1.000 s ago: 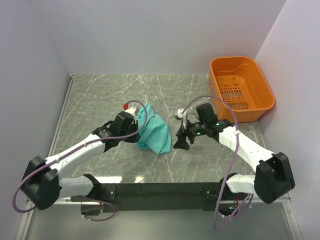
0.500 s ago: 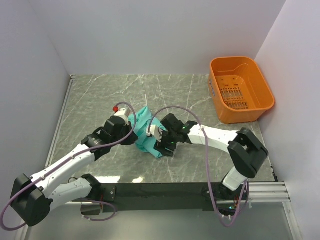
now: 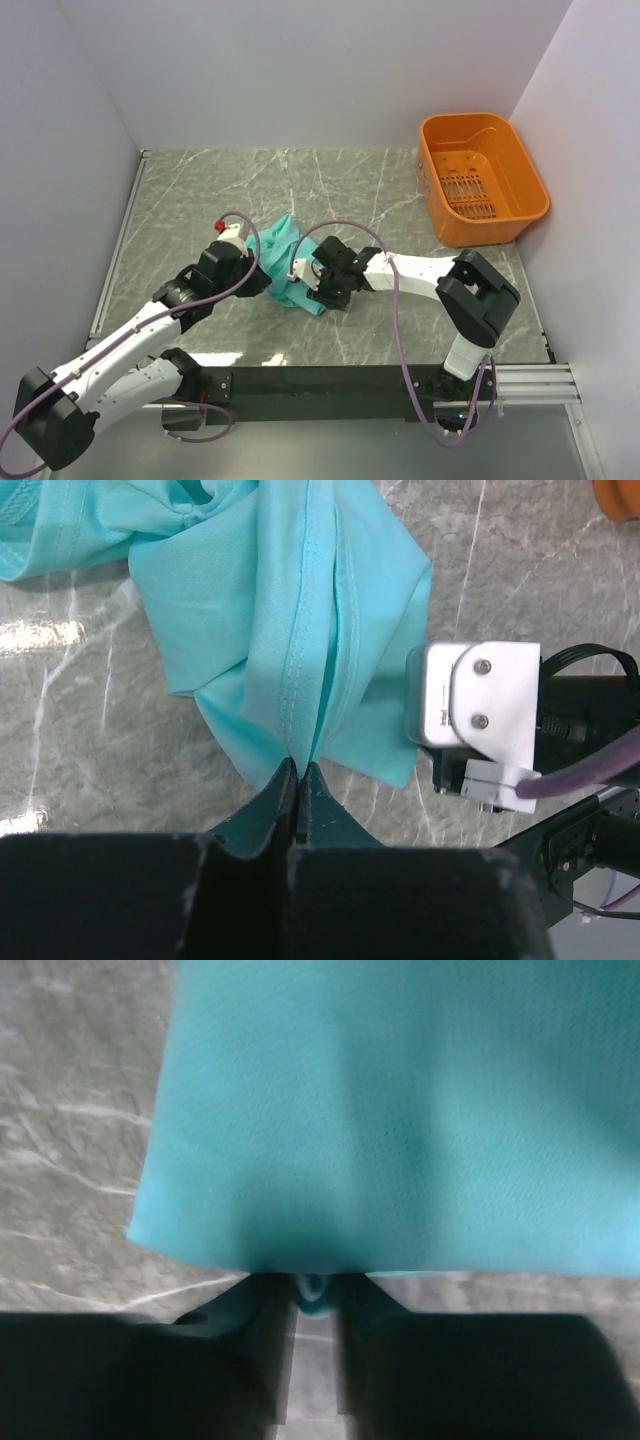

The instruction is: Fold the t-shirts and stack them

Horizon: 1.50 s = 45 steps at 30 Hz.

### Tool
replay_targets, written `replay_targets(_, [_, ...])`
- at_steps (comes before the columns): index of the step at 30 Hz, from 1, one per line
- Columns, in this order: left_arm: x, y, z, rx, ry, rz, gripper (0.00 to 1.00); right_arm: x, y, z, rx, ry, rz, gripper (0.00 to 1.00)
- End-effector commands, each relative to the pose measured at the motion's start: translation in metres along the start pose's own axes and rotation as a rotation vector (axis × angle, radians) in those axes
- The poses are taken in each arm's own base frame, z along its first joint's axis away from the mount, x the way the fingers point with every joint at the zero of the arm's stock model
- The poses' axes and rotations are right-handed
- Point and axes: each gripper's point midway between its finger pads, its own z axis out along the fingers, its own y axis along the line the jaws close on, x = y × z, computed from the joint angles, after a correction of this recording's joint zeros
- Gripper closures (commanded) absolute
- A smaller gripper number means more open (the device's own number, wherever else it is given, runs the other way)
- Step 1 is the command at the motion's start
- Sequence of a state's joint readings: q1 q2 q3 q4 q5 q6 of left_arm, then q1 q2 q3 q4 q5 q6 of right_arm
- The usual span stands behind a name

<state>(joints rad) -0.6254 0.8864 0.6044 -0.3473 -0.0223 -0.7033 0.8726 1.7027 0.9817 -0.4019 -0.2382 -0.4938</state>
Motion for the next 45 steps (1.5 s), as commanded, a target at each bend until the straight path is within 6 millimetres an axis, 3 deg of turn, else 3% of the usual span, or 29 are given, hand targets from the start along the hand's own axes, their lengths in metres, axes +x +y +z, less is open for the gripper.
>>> replay_targets(1, [-0.009, -0.01, -0.006, 0.06, -0.046, -0.045, 0.99, -0.017, -0.014, -0.011, 0.048, -0.039, 0.0, 0.79])
replay_targets(4, [-0.016, -0.012, -0.014, 0.064, -0.064, -0.053, 0.99, -0.028, -0.034, -0.043, 0.091, -0.099, 0.019, 0.95])
replay_targets(6, [-0.039, -0.026, -0.032, 0.098, -0.12, -0.05, 0.99, -0.041, -0.043, -0.1, 0.05, -0.219, 0.031, 0.98])
replay_targets(7, [-0.041, -0.026, -0.035, 0.103, -0.131, -0.048, 0.99, -0.041, -0.059, -0.108, 0.084, -0.234, 0.042, 1.0])
replay_targets(8, [-0.056, -0.034, -0.046, 0.115, -0.163, -0.043, 0.99, -0.048, -0.052, -0.137, 0.053, -0.307, 0.033, 1.0])
replay_targets(10, [-0.08, -0.039, -0.063, 0.117, -0.24, -0.043, 0.99, -0.054, -0.072, -0.189, 0.139, -0.402, 0.01, 1.0])
replay_targets(12, [-0.108, -0.058, -0.086, 0.163, -0.307, -0.026, 0.99, -0.061, -0.077, -0.223, 0.187, -0.448, -0.021, 1.0])
replay_targets(14, [-0.136, -0.081, -0.112, 0.228, -0.377, -0.007, 0.99, -0.064, -0.08, -0.253, 0.237, -0.486, -0.018, 1.0])
replay_targets(15, [-0.144, -0.088, -0.119, 0.243, -0.399, 0.0, 0.99, -0.075, -0.082, -0.277, 0.27, -0.532, -0.032, 1.0])
replay_targets(16, [-0.161, -0.103, -0.14, 0.291, -0.445, 0.012, 0.99, -0.078, -0.083, -0.296, 0.304, -0.562, -0.028, 1.0])
replay_targets(19, [-0.183, -0.124, -0.171, 0.354, -0.507, 0.028, 0.99, -0.098, -0.078, -0.353, 0.388, -0.68, -0.05, 1.0])
replay_targets(20, [-0.194, -0.135, -0.192, 0.392, -0.549, 0.033, 0.99, -0.101, -0.077, -0.368, 0.409, -0.711, -0.035, 1.0])
replay_targets(23, [-0.204, -0.155, -0.222, 0.481, -0.59, 0.052, 0.99, -0.115, -0.063, -0.416, 0.461, -0.805, -0.066, 1.0])
replay_targets(25, [-0.204, -0.164, -0.231, 0.527, -0.585, 0.062, 0.99, -0.117, -0.057, -0.428, 0.472, -0.833, -0.069, 1.0])
replay_targets(28, [-0.201, -0.165, -0.227, 0.534, -0.568, 0.06, 0.99, -0.118, -0.057, -0.434, 0.484, -0.862, -0.041, 1.0])
replay_targets(35, [-0.224, -0.157, -0.223, 0.453, -0.648, 0.062, 0.99, -0.115, -0.089, -0.444, 0.609, -0.868, 0.08, 1.0])
replay_targets(36, [-0.228, -0.158, -0.213, 0.433, -0.64, 0.061, 0.99, -0.114, -0.097, -0.447, 0.638, -0.863, 0.11, 1.0])
replay_targets(37, [-0.235, -0.16, -0.214, 0.427, -0.653, 0.057, 0.99, -0.115, -0.11, -0.442, 0.643, -0.852, 0.144, 1.0])
replay_targets(39, [-0.25, -0.158, -0.194, 0.369, -0.664, 0.046, 0.99, -0.119, -0.127, -0.454, 0.706, -0.866, 0.201, 1.0])
replay_targets(40, [-0.261, -0.16, -0.197, 0.36, -0.694, 0.039, 0.99, -0.12, -0.144, -0.448, 0.719, -0.853, 0.241, 1.0])
replay_targets(41, [-0.273, -0.158, -0.182, 0.318, -0.702, 0.048, 0.99, -0.127, -0.153, -0.463, 0.76, -0.896, 0.271, 1.0])
replay_targets(42, [-0.285, -0.161, -0.18, 0.315, -0.724, 0.047, 0.99, -0.129, -0.161, -0.469, 0.787, -0.912, 0.29, 1.0])
replay_targets(43, [-0.303, -0.17, -0.194, 0.341, -0.77, 0.049, 0.99, -0.129, -0.179, -0.468, 0.825, -0.904, 0.335, 1.0])
replay_targets(44, [-0.314, -0.175, -0.177, 0.34, -0.754, 0.047, 0.99, -0.14, -0.18, -0.495, 0.863, -0.97, 0.337, 1.0])
replay_targets(45, [-0.326, -0.182, -0.182, 0.379, -0.766, 0.058, 1.0, -0.146, -0.194, -0.494, 0.865, -0.971, 0.352, 1.0])
